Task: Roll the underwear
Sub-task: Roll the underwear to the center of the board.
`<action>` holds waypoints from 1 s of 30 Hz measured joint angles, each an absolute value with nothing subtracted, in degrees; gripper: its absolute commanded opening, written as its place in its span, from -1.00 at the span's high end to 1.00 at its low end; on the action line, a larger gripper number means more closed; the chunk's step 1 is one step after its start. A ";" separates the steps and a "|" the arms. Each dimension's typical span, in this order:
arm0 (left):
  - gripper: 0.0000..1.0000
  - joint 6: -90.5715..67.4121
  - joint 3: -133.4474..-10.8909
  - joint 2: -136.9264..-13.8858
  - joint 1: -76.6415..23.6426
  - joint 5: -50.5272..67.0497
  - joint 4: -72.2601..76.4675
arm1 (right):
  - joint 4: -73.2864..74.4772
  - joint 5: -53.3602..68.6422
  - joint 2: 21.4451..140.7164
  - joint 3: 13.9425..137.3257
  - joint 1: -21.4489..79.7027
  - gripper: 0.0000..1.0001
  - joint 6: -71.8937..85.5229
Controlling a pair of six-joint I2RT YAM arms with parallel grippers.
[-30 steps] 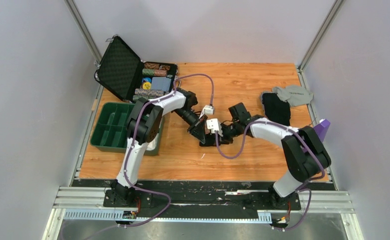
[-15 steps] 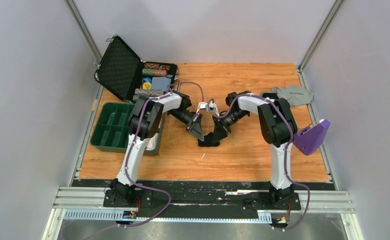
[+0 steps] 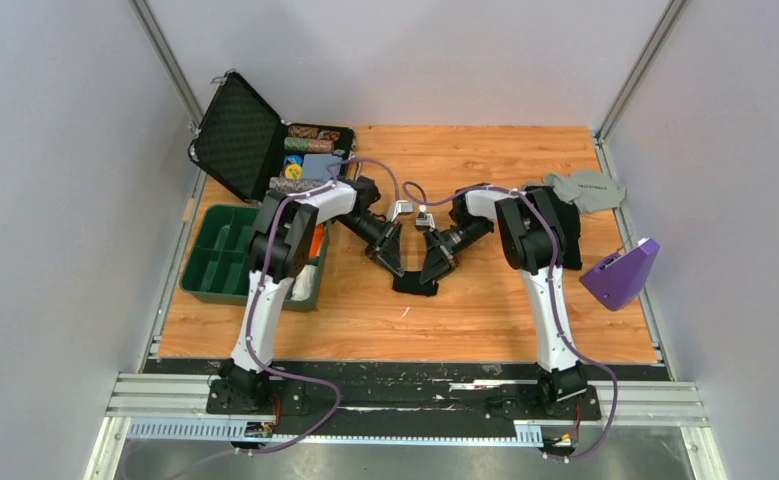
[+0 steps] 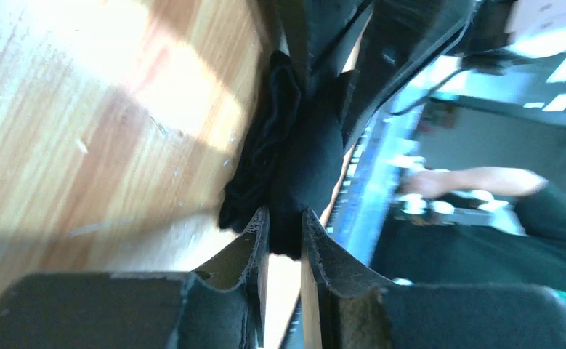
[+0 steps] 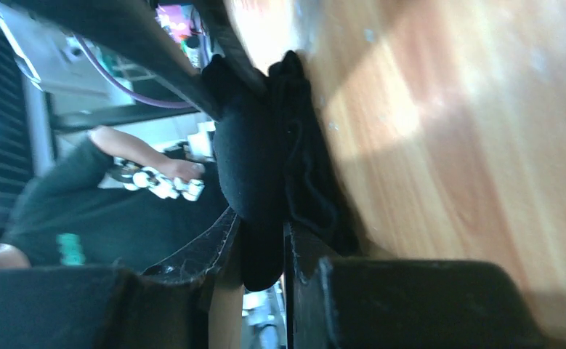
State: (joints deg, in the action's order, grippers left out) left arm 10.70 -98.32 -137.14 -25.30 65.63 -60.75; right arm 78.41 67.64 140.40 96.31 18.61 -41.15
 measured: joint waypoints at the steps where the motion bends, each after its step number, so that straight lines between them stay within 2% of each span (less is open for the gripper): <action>1: 0.43 10.17 -97.43 -134.98 -25.63 62.85 -58.37 | 78.89 68.03 141.27 96.51 18.31 1.00 -38.74; 9: 0.25 10.85 -75.70 -104.84 -25.19 40.05 -33.12 | 80.68 64.99 141.93 96.99 17.45 1.00 -32.82; 15: -0.10 29.19 -49.63 -84.75 -39.16 30.33 -5.39 | 79.92 64.38 141.64 96.73 17.56 1.00 -31.07; 19: -0.12 41.67 -40.03 -85.58 -44.60 29.19 6.50 | 80.14 64.49 142.02 96.84 17.54 1.00 -30.96; 30: -0.17 57.01 -35.48 -91.26 -52.58 20.67 23.57 | 80.38 65.23 142.71 96.62 17.47 1.00 -31.11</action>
